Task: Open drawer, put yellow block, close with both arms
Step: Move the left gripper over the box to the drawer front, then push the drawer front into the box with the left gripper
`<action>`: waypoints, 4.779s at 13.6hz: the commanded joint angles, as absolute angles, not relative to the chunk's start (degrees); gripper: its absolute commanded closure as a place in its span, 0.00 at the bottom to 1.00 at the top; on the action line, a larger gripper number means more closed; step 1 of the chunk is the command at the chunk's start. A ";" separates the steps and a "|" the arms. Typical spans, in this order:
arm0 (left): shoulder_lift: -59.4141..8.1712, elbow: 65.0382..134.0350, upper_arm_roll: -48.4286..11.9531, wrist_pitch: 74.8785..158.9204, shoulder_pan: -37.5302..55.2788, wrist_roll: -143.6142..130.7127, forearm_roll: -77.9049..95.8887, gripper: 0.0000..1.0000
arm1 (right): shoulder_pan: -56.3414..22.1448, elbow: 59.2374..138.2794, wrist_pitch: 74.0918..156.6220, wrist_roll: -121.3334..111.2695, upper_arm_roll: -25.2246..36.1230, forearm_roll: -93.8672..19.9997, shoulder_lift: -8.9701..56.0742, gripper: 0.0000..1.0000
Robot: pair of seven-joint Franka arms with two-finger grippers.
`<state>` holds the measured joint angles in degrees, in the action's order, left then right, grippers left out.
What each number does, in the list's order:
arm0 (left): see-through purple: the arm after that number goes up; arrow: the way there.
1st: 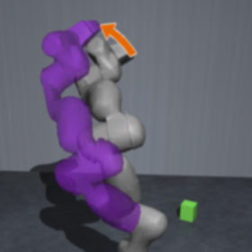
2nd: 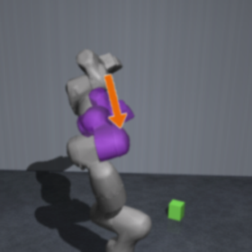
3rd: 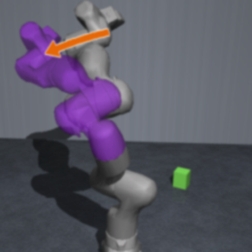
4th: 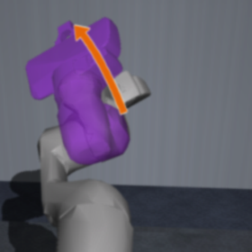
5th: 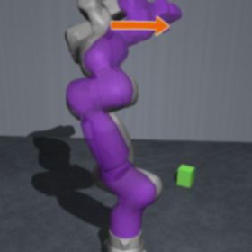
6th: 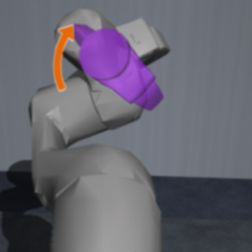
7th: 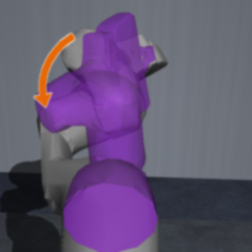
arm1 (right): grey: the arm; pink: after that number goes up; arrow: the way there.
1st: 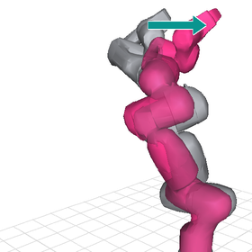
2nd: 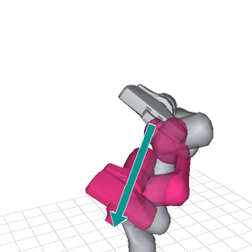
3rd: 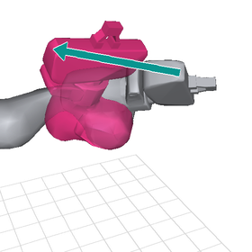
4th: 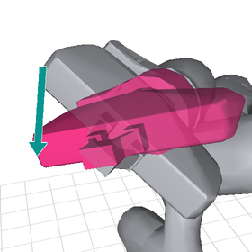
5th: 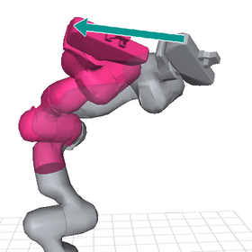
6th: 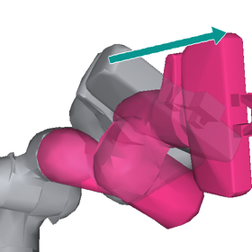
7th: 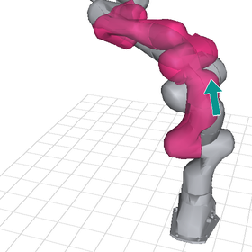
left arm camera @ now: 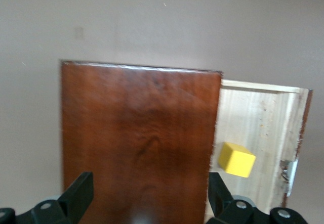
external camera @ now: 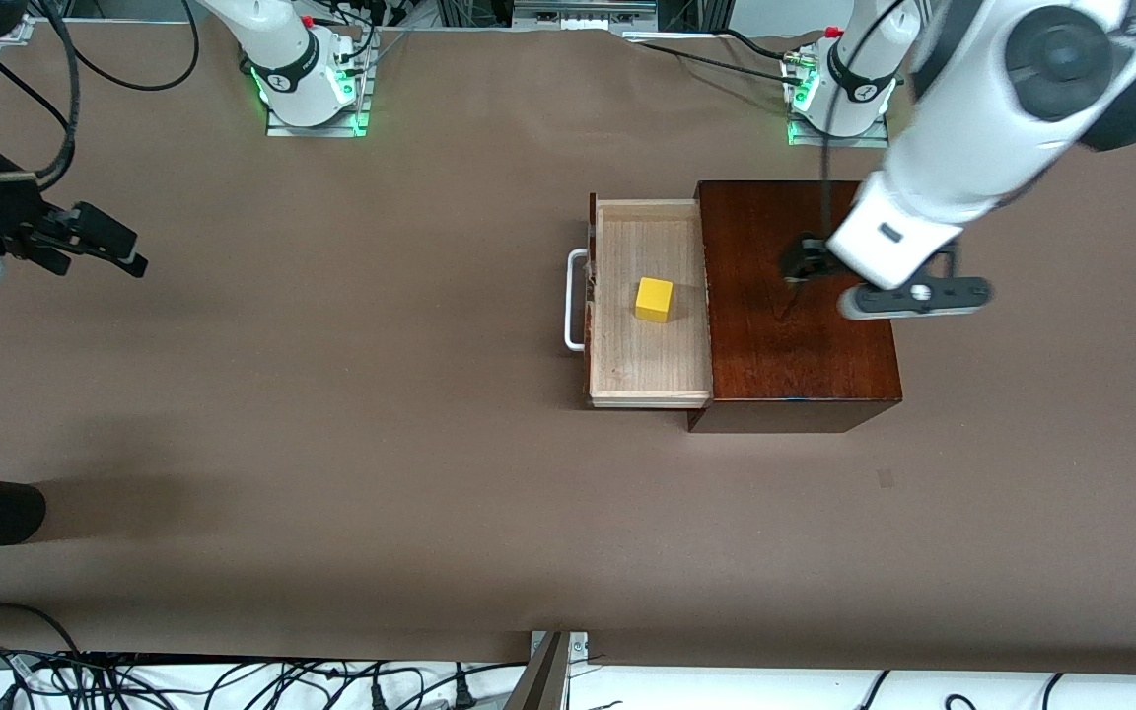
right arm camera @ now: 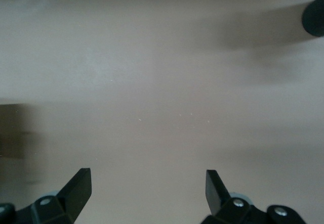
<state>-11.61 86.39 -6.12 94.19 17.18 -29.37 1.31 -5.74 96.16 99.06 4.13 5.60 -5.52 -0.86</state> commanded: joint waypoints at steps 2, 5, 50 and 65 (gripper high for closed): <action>-18.35 81.31 -5.71 94.64 26.17 -39.18 1.94 0.00 | -3.35 97.74 96.86 4.93 4.83 -2.91 -3.17 0.00; -22.66 81.04 -5.62 100.00 32.94 -45.77 -2.10 0.00 | -3.08 97.47 95.98 4.66 5.54 -0.72 -2.38 0.00; -41.31 75.85 -5.10 116.11 44.56 -100.02 -7.28 1.00 | -3.52 95.54 95.36 5.27 5.45 -0.09 -0.44 0.00; -35.78 82.17 -4.83 108.90 37.80 -91.24 -7.91 1.00 | -3.60 94.75 95.27 5.36 5.45 0.09 -0.18 0.00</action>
